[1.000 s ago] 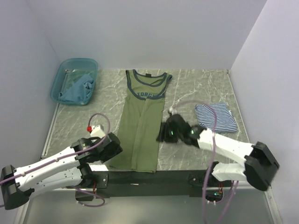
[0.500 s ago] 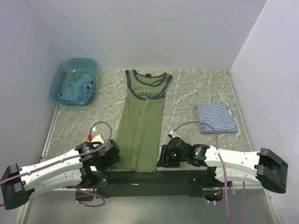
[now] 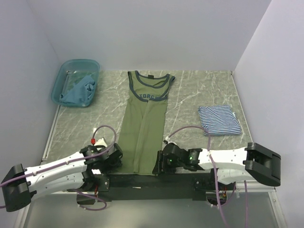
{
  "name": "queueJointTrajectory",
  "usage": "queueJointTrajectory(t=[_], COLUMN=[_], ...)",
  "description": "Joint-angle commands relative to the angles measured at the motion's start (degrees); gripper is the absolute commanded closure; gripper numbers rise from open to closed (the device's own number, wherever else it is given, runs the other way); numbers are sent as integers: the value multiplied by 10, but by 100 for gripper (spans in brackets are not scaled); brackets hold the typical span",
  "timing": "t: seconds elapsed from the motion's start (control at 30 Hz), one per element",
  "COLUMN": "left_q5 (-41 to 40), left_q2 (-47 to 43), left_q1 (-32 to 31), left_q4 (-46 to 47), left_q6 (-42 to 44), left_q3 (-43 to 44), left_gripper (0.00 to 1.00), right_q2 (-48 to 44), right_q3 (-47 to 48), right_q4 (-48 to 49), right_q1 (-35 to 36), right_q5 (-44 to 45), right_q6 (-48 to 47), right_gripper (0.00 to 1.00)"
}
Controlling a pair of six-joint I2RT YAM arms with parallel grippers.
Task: Fold and stack the tank tops
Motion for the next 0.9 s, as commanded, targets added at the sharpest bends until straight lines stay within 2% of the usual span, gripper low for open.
queueJointTrajectory(t=[0.0, 0.1, 0.2, 0.23, 0.3, 0.33, 0.4, 0.6, 0.67, 0.77, 0.87], left_q5=[3, 4, 6, 5, 7, 10, 20, 47, 60, 61, 51], left_q2=[8, 17, 21, 21, 18, 17, 16, 14, 6, -7, -8], left_q1=[3, 3, 3, 3, 3, 3, 3, 2, 0, -19, -67], left_q4=[32, 47, 59, 62, 78, 84, 103, 118, 118, 109, 98], left_q6=[7, 8, 14, 21, 36, 54, 72, 117, 124, 117, 86], left_q3=[-10, -21, -32, -32, -28, -24, -13, 21, 30, 48, 58], left_gripper=[36, 41, 54, 64, 76, 88, 99, 99, 100, 100, 99], right_q2=[21, 25, 32, 36, 38, 37, 31, -21, -47, -105, -153], right_q3=[3, 0, 0, 1, 4, 7, 16, 48, 55, 62, 59], right_q4=[5, 8, 7, 6, -1, -5, -24, -139, -187, -254, -295], right_q1=[16, 16, 19, 20, 19, 19, 20, 20, 20, 20, 22], right_q5=[10, 15, 19, 20, 26, 29, 41, 84, 99, 119, 112], right_q6=[23, 29, 31, 31, 30, 29, 23, 3, 2, 2, 8], right_gripper=[44, 46, 54, 56, 63, 64, 71, 96, 100, 100, 100])
